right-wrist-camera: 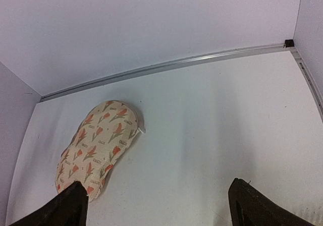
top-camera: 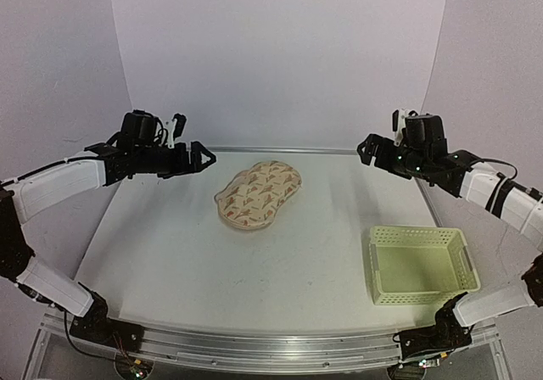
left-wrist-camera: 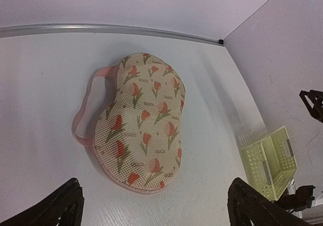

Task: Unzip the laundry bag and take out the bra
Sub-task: Move the laundry bag to the center of the board, then pass from the left arm to the right, then adjust the laundry bag at the center of the board.

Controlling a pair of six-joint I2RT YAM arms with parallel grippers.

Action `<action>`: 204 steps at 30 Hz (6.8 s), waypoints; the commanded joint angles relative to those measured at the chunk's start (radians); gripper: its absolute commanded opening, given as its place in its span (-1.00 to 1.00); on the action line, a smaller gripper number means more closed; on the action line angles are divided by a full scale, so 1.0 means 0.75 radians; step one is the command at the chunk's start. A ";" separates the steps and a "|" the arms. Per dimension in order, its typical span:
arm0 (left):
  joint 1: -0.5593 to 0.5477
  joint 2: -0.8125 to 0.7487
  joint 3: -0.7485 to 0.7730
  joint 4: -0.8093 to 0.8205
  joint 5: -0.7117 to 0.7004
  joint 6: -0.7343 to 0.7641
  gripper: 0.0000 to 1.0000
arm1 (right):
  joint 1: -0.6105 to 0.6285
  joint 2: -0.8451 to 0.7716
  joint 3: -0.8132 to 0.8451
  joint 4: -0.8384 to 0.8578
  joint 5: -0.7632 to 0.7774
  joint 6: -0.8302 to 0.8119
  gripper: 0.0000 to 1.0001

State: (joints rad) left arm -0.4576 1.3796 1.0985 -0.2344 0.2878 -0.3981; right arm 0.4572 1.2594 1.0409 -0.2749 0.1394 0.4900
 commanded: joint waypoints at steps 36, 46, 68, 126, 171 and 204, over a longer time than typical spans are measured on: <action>-0.069 0.570 0.006 0.196 0.201 -0.871 0.66 | 0.015 -0.156 0.073 -0.012 0.043 -0.087 0.97; -0.070 0.648 -0.040 0.340 0.252 -0.948 0.64 | 0.015 -0.179 0.058 -0.014 0.034 -0.085 0.97; -0.075 0.748 -0.031 0.467 0.404 -0.983 -0.23 | 0.015 -0.157 0.047 -0.020 -0.015 -0.078 0.97; -0.085 0.712 0.179 -0.574 0.679 0.151 -1.00 | 0.079 1.047 0.575 -0.390 -0.817 -0.487 0.49; 0.157 0.280 0.122 -0.274 0.518 -0.341 0.61 | 0.204 0.787 0.107 0.529 -0.589 0.724 -1.00; -0.128 0.622 -0.364 0.974 0.493 -1.177 0.56 | 0.352 0.866 0.179 0.672 -0.457 0.915 -1.00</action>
State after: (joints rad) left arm -0.5365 1.8023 0.8356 0.3187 0.6521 -1.1992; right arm 0.7143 1.9167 1.1465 0.1513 -0.2085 1.1645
